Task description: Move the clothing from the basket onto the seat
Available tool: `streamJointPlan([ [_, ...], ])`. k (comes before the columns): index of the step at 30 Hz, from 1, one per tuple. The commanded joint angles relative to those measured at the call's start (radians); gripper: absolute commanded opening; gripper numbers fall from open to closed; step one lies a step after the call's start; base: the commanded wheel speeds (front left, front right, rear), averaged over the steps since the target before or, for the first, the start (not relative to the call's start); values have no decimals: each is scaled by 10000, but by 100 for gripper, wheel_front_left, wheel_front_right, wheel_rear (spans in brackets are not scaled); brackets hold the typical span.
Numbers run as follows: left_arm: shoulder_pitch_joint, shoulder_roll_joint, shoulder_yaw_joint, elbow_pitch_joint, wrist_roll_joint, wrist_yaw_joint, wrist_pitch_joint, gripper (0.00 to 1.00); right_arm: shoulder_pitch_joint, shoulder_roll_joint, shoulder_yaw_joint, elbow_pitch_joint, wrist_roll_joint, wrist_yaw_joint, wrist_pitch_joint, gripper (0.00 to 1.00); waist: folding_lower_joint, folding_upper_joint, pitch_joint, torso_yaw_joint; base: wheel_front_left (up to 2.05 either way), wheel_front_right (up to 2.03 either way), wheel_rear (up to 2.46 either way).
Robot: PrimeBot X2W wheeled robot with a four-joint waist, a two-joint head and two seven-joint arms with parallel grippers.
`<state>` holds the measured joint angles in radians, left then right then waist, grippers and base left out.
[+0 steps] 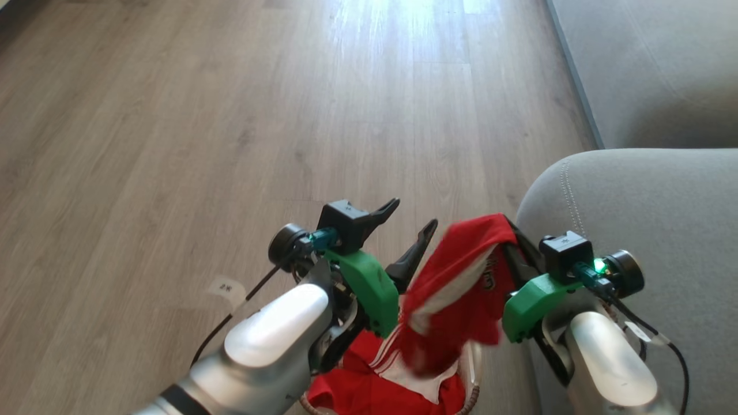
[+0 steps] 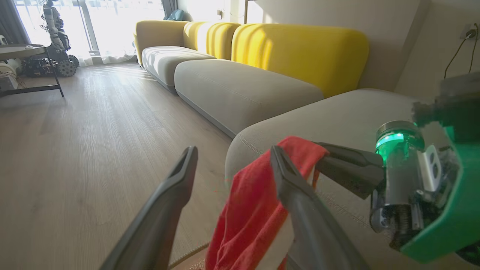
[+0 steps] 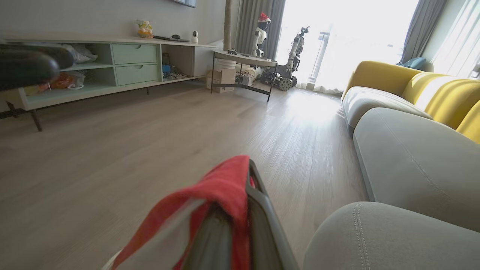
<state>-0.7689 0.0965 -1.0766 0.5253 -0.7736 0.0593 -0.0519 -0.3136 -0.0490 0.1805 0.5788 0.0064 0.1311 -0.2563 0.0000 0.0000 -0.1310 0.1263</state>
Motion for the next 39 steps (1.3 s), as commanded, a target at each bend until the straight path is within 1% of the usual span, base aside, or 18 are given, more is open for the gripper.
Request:
streamJointPlan([
  [1,-298,165,383,-169,38,21,-123,100,-585,-46,44,-432,-104,-4,-55,0,0,0,39,-113,0,0,0],
  [9,187,126,96,254,181,76,-594,100,-401,-618,-677,-986,-430,-4,-55,0,0,0,185,-982,0,0,0],
  [17,447,-88,-66,474,181,72,-1024,100,-138,-1203,-1217,-1684,-538,-4,-55,0,0,0,388,-2115,0,0,0],
  [22,516,-230,-139,603,136,53,-1257,100,-99,-1401,-1445,-2028,-561,-4,-43,0,0,0,585,-2901,0,0,0],
  [23,516,-230,-139,603,136,53,-1257,100,-99,-1401,-1445,-2028,-561,-4,-43,0,0,0,585,-2901,0,0,0],
  [28,469,-343,-191,671,121,59,-1487,100,-153,-1486,-1432,-2283,-485,-4,47,0,0,0,841,-3564,0,0,0],
  [33,329,-403,-243,755,135,111,-1626,100,-257,-1488,-1322,-2473,-389,-4,183,0,0,0,1137,-3931,0,0,0],
  [39,145,-432,-300,953,153,107,-1737,100,-778,-1447,-1067,-2286,-223,-4,353,0,0,0,1496,-3910,0,0,0],
])
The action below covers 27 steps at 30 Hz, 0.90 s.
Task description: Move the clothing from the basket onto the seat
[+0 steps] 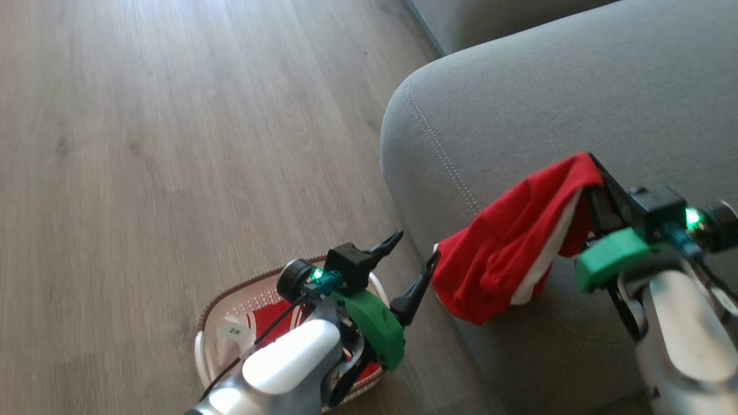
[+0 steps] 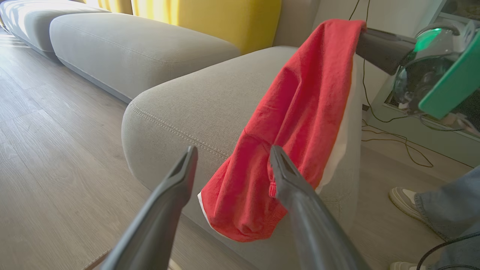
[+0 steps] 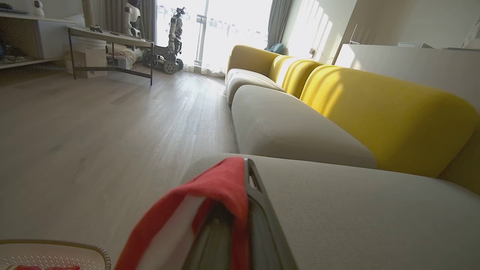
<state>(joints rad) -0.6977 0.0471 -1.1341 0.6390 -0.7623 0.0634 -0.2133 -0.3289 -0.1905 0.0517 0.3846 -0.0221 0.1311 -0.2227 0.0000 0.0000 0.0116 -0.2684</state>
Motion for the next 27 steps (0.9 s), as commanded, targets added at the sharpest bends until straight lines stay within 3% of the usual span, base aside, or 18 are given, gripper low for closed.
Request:
streamJointPlan([
  [1,-602,60,277,-152,44,72,-138,100,-812,-73,313,-230,115,-4,61,0,0,0,140,72,0,0,0],
  [13,-1578,195,378,-278,497,386,-282,100,-5333,-1479,622,1721,505,-4,368,0,0,0,2148,1175,0,0,0],
  [21,-2233,513,452,-1183,994,781,-345,100,-8501,-2678,-293,3259,43,-4,574,0,0,0,3645,2064,0,0,0],
  [27,-2533,757,419,-1991,1270,1062,-248,100,-9783,-3244,-1196,4222,-842,-4,598,0,0,0,4472,2642,0,0,0],
])
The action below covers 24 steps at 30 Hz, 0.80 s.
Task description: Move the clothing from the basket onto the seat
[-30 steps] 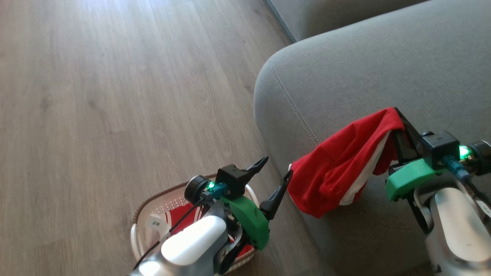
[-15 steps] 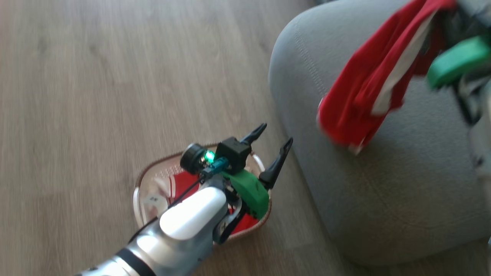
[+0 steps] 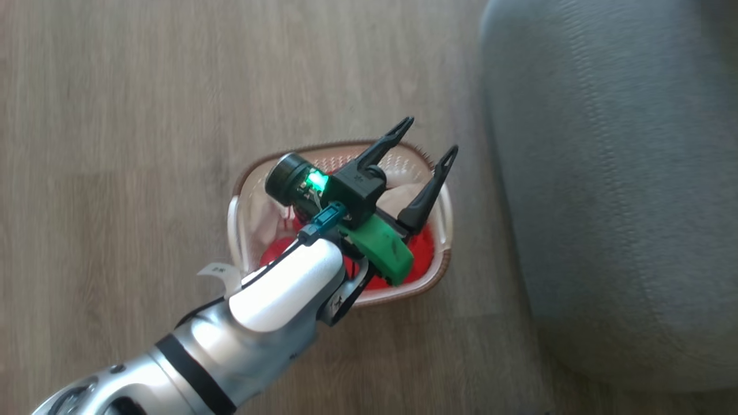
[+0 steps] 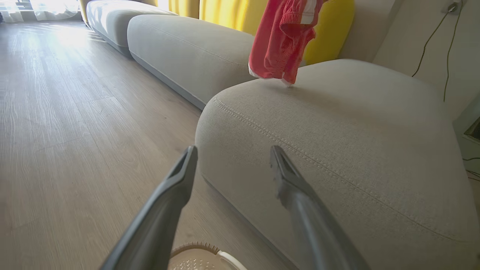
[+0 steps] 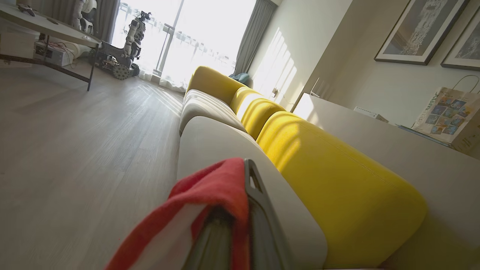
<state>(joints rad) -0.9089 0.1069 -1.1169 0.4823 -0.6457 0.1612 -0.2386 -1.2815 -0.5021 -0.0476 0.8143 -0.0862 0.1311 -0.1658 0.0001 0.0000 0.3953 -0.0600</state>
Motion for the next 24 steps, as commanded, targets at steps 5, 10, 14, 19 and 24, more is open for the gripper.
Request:
streamJointPlan([
  [5,-520,266,180,-771,232,237,126,100,-246,11,-1053,678,-798,-4,-126,0,-1,0,1084,831,0,0,0],
  [10,-478,397,108,-1045,300,373,194,100,506,446,-2130,1733,-1506,-4,-372,0,-1,0,1443,1013,0,0,0],
  [14,-368,524,64,-1163,300,468,239,100,1181,754,-2943,2380,-2069,-4,-517,0,-1,0,1565,1049,0,0,0],
  [19,-290,650,55,-1240,279,557,258,100,1802,1166,-3714,2820,-2731,-4,-615,0,-1,0,1582,958,0,0,0],
  [24,-229,772,78,-1293,236,633,263,100,2037,1511,-4058,2907,-3213,-4,-803,40,-1,0,1459,721,0,0,0],
])
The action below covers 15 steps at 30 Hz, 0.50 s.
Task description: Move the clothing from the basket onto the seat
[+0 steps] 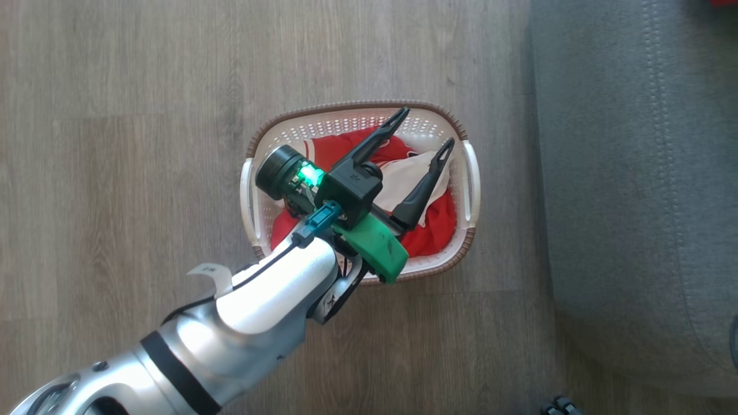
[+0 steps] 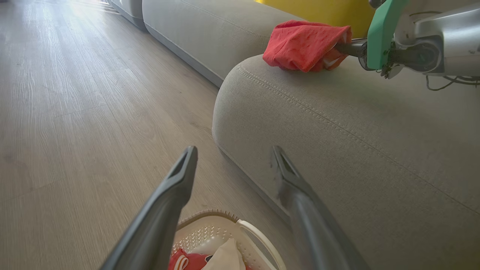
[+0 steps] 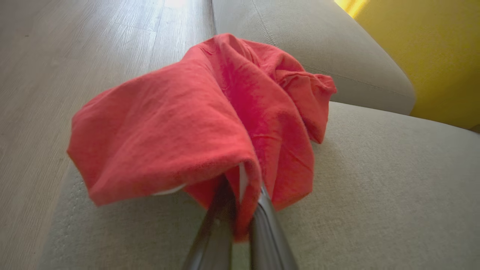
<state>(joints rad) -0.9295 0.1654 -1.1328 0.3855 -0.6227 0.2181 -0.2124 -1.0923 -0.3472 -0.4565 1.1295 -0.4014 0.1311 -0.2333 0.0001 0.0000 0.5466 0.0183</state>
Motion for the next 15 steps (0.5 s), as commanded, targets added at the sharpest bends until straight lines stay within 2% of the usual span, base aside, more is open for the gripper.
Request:
streamJointPlan([
  [1,-8,208,243,-327,-7,71,-5,100,164,28,-6,-254,-107,-4,-164,82,-1,0,-99,-114,0,0,0],
  [2,14,224,251,-324,-28,76,-11,100,183,80,2,-241,-148,-4,-196,100,-1,0,-148,-165,0,0,0],
  [6,184,336,300,-276,-152,114,-39,100,414,390,236,-217,-70,-4,-274,100,-1,0,-498,-465,0,0,0],
  [15,776,839,782,-278,-493,363,-271,100,1984,906,1744,-1883,1481,-4,-283,100,-1,0,-1464,-850,0,0,0],
])
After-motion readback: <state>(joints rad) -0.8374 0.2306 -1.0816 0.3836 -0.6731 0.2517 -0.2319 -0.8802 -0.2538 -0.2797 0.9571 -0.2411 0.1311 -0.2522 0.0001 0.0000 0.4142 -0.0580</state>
